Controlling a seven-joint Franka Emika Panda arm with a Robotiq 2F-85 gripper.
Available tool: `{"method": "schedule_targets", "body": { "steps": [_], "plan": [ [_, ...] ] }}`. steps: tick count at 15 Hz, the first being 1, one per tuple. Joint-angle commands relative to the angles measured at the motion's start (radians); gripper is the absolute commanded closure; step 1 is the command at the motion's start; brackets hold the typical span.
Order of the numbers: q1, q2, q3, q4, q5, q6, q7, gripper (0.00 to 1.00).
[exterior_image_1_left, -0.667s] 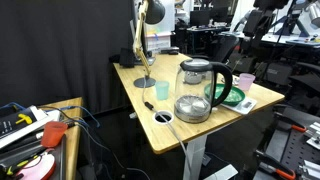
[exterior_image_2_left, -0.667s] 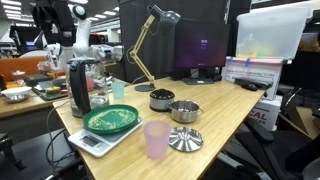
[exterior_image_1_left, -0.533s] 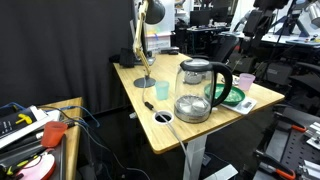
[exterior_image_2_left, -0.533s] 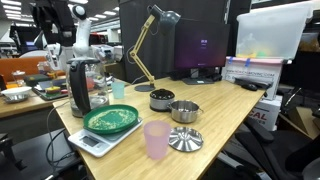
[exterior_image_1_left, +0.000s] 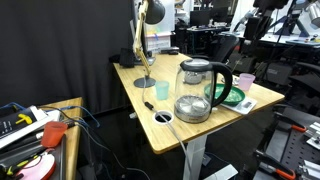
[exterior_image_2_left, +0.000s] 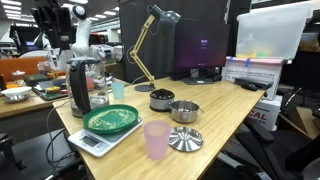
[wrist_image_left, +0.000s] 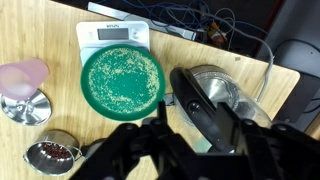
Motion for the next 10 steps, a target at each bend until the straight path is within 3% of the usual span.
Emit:
{"method": "schedule_targets", "body": {
  "steps": [1,4,10],
  "plan": [
    [0.003,0.014,0.008,0.002,-0.001,0.025,-0.015,0.75],
    [0.013,0.039,0.016,0.003,0.000,0.049,-0.013,0.97],
    [0.021,0.089,0.044,0.003,-0.005,0.105,0.005,1.00]
  ]
}}
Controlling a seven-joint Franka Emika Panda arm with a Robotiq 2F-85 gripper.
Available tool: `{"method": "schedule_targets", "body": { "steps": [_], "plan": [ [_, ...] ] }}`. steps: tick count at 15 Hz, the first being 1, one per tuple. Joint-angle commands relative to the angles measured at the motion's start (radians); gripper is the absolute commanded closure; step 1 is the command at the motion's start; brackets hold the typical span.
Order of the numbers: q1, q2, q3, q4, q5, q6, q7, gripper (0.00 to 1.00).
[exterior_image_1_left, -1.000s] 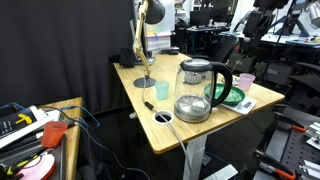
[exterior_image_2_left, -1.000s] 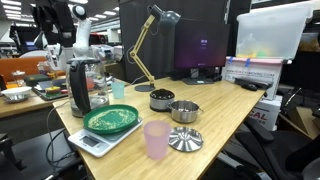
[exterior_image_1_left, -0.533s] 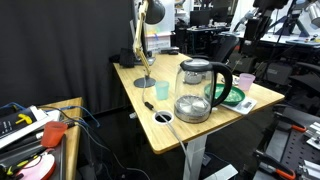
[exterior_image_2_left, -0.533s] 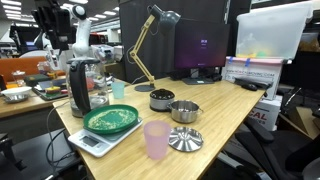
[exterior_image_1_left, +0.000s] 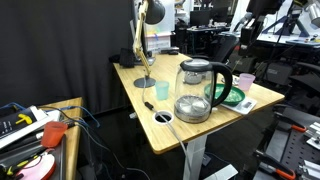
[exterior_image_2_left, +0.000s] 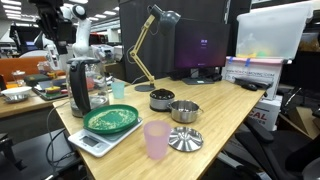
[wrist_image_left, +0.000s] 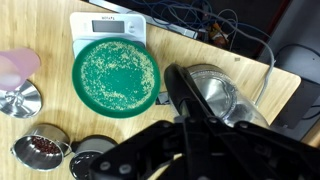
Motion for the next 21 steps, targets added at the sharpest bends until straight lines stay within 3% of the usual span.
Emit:
{"method": "schedule_targets", "body": {
  "steps": [1,21],
  "plan": [
    [-0.003,0.038,0.015,0.002,-0.004,0.052,0.009,1.00],
    [0.004,0.153,0.017,0.002,0.044,0.126,0.065,1.00]
  ]
}}
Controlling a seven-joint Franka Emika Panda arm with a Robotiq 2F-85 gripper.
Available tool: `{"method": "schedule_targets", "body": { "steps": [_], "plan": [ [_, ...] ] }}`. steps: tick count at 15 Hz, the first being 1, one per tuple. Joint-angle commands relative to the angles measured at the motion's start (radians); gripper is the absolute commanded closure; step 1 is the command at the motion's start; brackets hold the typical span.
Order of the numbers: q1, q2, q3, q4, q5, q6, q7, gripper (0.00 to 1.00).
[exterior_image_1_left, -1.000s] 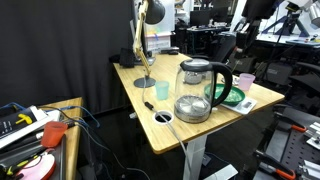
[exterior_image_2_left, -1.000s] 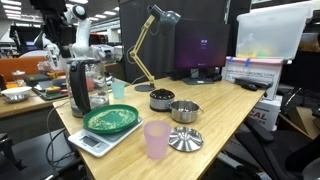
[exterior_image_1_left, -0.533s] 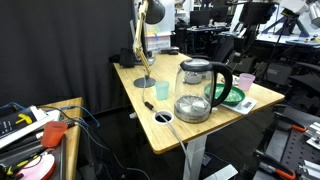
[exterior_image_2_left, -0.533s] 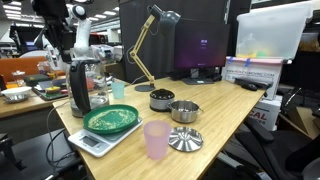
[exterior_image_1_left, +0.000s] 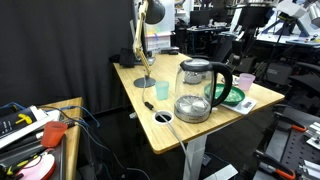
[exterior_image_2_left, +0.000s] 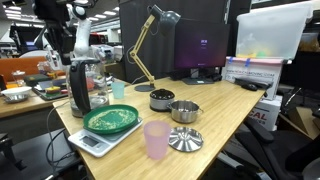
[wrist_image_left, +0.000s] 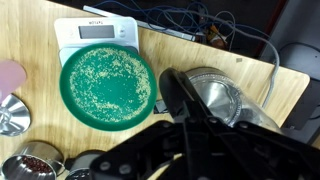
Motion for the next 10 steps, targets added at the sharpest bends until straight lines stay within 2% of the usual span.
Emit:
{"method": "schedule_targets", "body": {
  "steps": [1,10],
  "plan": [
    [-0.006,0.037,0.007,0.001,0.013,0.047,0.024,1.00],
    [-0.020,0.075,0.007,0.005,-0.004,0.088,0.035,1.00]
  ]
}}
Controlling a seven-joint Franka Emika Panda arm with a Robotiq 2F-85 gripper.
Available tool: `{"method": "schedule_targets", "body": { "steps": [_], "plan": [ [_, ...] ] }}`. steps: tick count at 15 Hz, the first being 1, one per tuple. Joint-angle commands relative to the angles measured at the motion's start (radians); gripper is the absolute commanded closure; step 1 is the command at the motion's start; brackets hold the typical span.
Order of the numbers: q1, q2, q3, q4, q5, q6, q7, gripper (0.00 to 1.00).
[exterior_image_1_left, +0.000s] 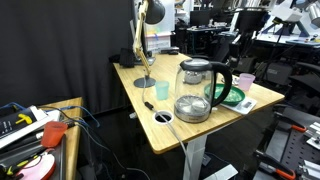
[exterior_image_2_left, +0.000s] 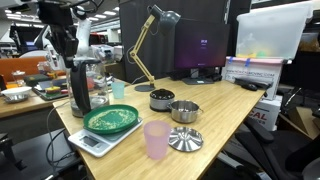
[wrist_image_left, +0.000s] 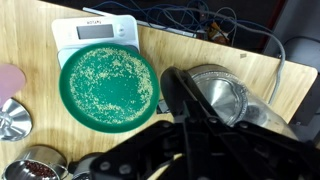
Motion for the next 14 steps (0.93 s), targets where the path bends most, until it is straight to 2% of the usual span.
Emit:
{"method": "schedule_targets", "body": {
  "steps": [1,8,14],
  "plan": [
    [-0.012,0.035,0.007,0.001,-0.001,0.048,0.005,1.00],
    [0.028,0.069,0.008,0.001,0.039,0.052,-0.003,1.00],
    [0.083,0.119,0.001,0.003,0.134,0.110,-0.023,1.00]
  ]
}}
